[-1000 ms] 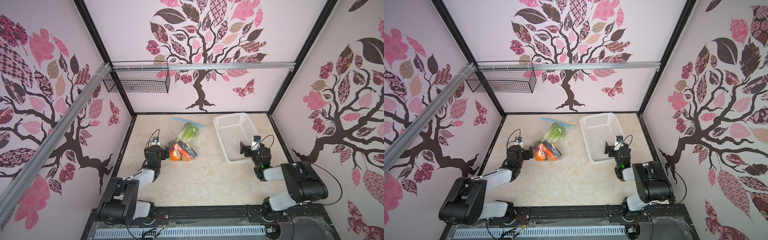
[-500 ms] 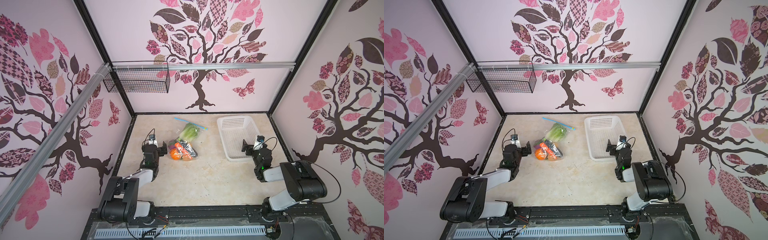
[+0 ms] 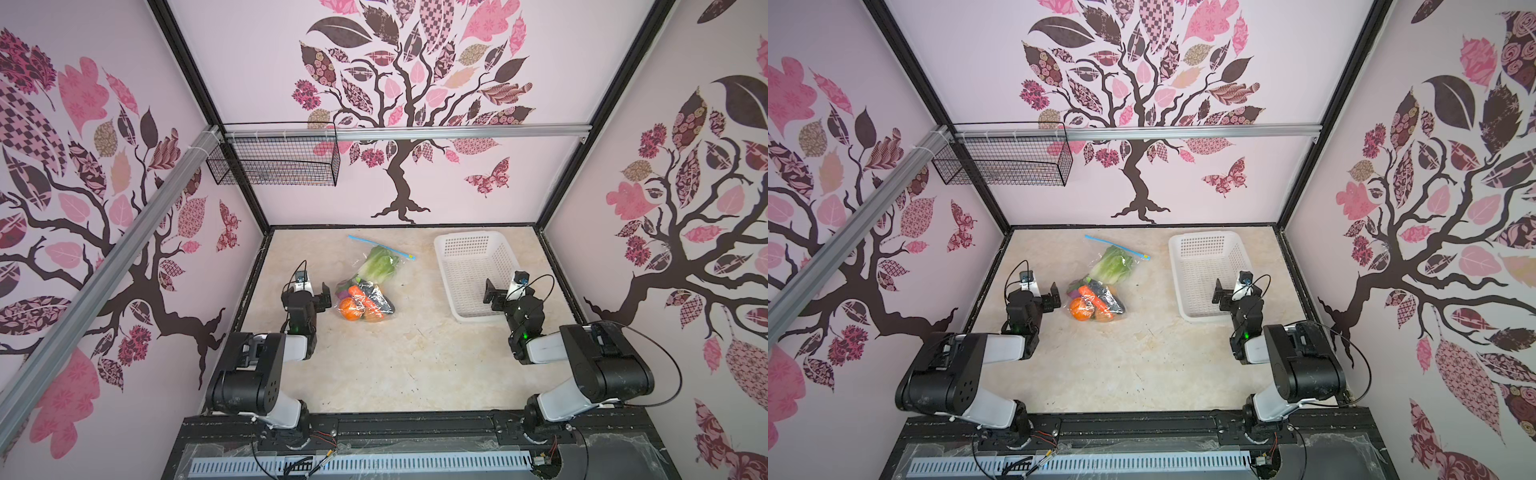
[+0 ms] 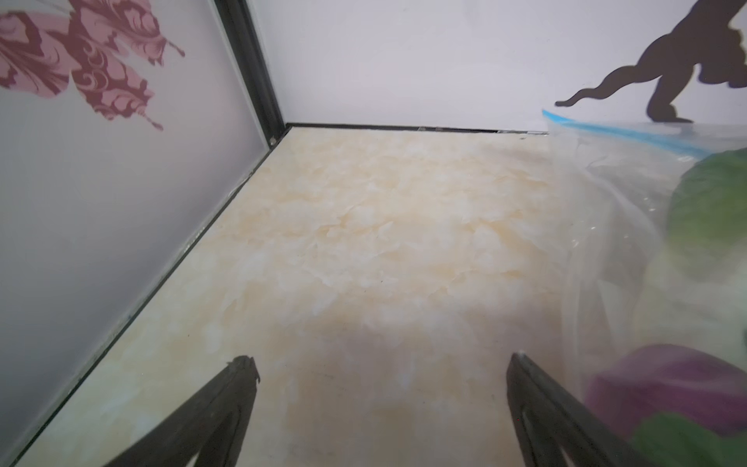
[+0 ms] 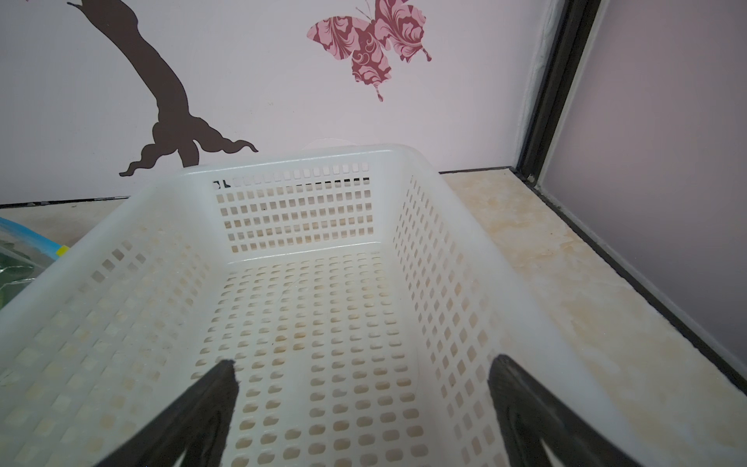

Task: Place the food in the zip-top bag and seal the zipper

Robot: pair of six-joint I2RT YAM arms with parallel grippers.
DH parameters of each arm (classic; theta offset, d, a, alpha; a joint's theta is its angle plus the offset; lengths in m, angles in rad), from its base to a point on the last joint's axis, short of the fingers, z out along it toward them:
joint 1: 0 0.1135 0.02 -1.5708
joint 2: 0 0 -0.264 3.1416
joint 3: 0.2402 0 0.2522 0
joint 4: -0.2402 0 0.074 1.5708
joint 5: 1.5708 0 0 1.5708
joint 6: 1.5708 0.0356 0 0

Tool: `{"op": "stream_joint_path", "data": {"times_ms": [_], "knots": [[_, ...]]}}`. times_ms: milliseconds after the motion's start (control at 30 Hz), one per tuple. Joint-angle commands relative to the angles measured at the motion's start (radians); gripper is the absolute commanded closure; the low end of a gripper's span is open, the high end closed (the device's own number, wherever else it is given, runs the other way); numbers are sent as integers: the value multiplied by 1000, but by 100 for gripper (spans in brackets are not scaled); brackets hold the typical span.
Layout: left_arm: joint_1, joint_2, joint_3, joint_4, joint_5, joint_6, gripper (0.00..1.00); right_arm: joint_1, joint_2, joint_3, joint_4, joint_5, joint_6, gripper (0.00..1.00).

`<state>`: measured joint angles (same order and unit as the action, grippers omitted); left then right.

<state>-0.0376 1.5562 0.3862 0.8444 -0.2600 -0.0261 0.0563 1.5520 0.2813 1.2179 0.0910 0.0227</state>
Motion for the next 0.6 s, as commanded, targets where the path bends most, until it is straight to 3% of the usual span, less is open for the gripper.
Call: {"op": "stream_joint_path", "data": {"times_ms": [0,567], "knots": [[20,-4,-17,43,15,-24,2,-7,25,-4,-18,19,6,0],[-22,5,-38,100,-37,8,2,-8,25,-4,-20,19,7,0]]}}
